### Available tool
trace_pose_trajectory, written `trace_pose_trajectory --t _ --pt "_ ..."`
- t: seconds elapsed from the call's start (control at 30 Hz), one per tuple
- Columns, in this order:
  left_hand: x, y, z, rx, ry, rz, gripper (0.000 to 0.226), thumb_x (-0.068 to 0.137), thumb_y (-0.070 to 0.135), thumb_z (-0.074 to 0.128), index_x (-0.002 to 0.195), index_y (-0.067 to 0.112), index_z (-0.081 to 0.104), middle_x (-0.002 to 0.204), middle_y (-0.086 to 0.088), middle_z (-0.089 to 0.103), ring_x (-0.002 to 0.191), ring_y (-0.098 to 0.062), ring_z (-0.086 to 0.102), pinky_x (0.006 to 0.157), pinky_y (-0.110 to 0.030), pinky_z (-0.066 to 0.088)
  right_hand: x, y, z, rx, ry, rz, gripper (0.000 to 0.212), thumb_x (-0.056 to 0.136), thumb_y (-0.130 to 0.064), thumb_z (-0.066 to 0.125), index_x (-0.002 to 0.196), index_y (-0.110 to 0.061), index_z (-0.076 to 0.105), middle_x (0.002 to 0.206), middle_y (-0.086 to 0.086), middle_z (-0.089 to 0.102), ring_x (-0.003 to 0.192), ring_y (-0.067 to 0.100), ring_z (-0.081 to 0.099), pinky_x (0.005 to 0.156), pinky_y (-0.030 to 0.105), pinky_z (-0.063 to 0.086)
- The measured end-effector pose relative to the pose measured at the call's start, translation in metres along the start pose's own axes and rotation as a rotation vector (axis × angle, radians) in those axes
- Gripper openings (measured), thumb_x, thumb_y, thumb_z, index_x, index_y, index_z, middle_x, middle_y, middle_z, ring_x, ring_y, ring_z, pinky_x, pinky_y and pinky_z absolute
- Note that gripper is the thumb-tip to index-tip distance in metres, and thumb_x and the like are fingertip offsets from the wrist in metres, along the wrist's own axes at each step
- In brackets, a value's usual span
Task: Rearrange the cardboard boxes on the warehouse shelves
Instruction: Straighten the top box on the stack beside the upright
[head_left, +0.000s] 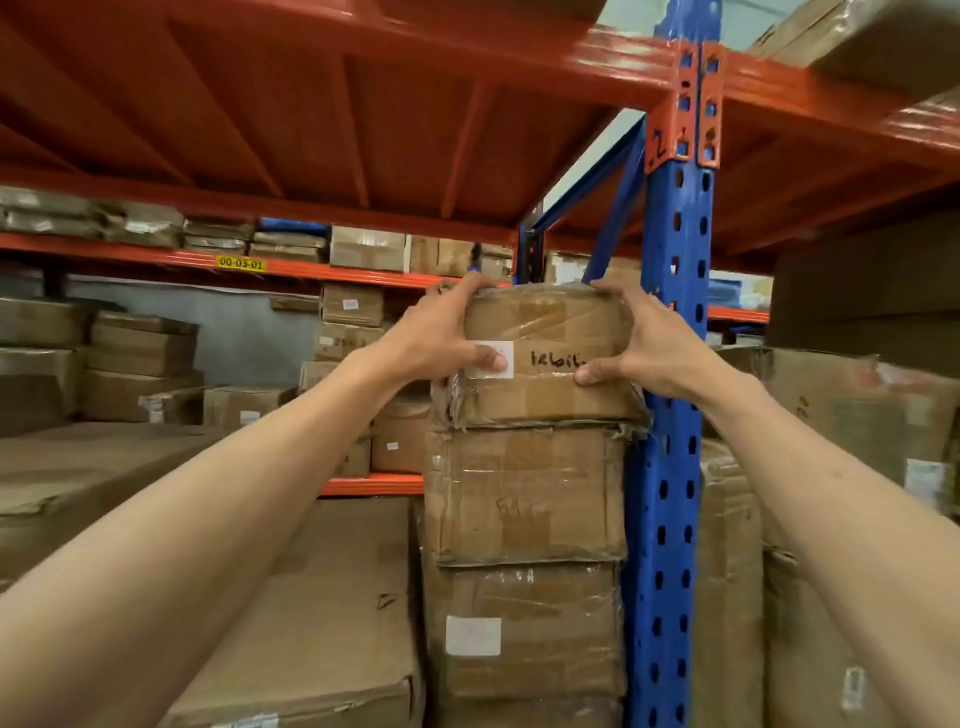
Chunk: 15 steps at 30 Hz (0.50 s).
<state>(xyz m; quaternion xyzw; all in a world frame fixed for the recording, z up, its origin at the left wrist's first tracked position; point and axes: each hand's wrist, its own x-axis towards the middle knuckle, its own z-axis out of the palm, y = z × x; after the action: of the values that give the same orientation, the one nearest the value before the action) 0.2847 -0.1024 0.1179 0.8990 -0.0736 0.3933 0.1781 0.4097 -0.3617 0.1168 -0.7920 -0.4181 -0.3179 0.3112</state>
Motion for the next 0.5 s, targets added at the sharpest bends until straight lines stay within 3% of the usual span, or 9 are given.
trace_pose_trajectory --t 0.07,0.2,0.33,0.5 --pt "0.002 -0.004 -0.004 0.002 -0.028 -0.010 0.087 0.065 0.053 0.088 0.134 0.052 0.036 0.122 -0.004 0.057 0.112 -0.028 0.056 0.094 -0.045 0.051 0.001 0.003 -0.001 0.014 0.004 0.007 0.115 0.056 -0.051 0.099 0.151 -0.041 0.035 0.135 0.004 0.050 0.121 0.023 0.049 0.097 0.038 0.041" --pt "0.000 0.000 -0.004 -0.027 -0.069 -0.038 0.088 0.069 0.046 0.089 0.135 0.056 0.032 0.122 -0.003 0.054 0.101 -0.027 0.062 0.060 -0.033 0.060 -0.004 0.001 -0.003 -0.009 -0.005 0.020 0.117 0.053 -0.055 0.097 0.151 -0.042 0.035 0.134 0.005 0.049 0.121 0.024 0.049 0.100 0.037 0.040" --pt "-0.001 0.000 -0.004 -0.033 -0.095 -0.031 0.089 0.072 0.044 0.088 0.137 0.053 0.030 0.128 -0.004 0.054 0.108 -0.027 0.062 0.073 -0.042 0.063 -0.011 -0.001 -0.003 -0.021 0.012 0.033 0.114 0.058 -0.051 0.097 0.153 -0.040 0.034 0.132 0.007 0.050 0.123 0.028 0.048 0.102 0.041 0.040" --pt "-0.003 0.002 -0.003 -0.029 -0.081 -0.069 0.093 0.075 0.041 0.087 0.143 0.057 0.025 0.127 -0.006 0.041 0.099 -0.026 0.057 0.050 -0.026 0.058 -0.019 -0.007 0.001 -0.013 -0.021 0.085 0.112 0.073 -0.048 0.091 0.158 -0.050 0.019 0.142 0.012 0.045 0.131 0.034 0.047 0.110 0.048 0.037"
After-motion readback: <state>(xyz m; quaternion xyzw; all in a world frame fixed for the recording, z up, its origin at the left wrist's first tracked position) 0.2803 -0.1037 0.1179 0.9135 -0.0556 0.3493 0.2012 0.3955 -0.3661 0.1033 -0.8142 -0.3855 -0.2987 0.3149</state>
